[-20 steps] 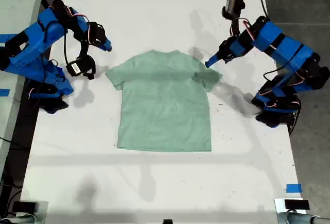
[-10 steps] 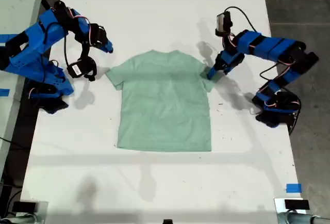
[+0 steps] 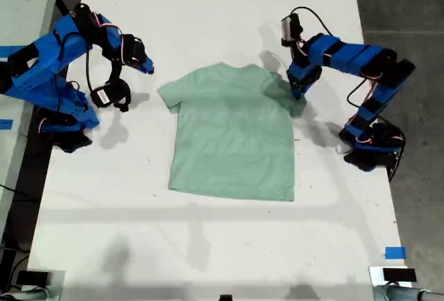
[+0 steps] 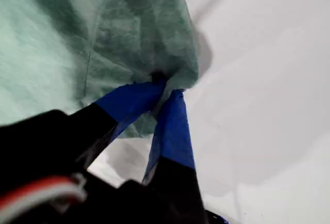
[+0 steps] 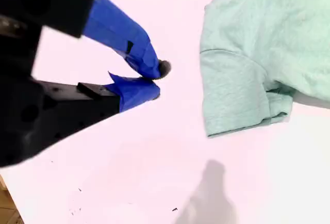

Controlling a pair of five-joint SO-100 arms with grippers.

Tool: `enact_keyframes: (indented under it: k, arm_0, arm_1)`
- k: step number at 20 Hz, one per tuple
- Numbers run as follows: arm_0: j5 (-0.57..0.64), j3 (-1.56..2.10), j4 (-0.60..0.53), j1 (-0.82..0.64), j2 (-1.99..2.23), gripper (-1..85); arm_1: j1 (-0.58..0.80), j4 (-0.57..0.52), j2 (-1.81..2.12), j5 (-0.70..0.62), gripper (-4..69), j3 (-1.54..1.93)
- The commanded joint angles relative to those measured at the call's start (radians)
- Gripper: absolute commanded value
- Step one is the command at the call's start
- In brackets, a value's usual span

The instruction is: Fold tshirt

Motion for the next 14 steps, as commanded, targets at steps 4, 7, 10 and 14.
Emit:
enact_keyframes:
  k: [4, 7, 10, 14]
  arm_0:
    - [-0.026, -0.026, -0.008, 0.028, 0.041, 2.8]
    - [-0.034, -0.023, -0.009, 0.032, 0.043, 2.8]
    - [-0.034, -0.025, -0.015, 0.023, 0.043, 2.9]
    - [-0.035, -0.025, -0.014, 0.021, 0.044, 3.0]
  arm_1:
    - [0.025, 0.357, 0.037, -0.038, -1.5, -0.48]
    - [-0.091, 0.538, 0.041, 0.048, -1.5, -0.802]
    - [-0.25, 0.529, -0.069, 0.164, -1.5, -0.968]
    - [-0.419, 0.407, -0.262, 0.304, -1.5, -1.072]
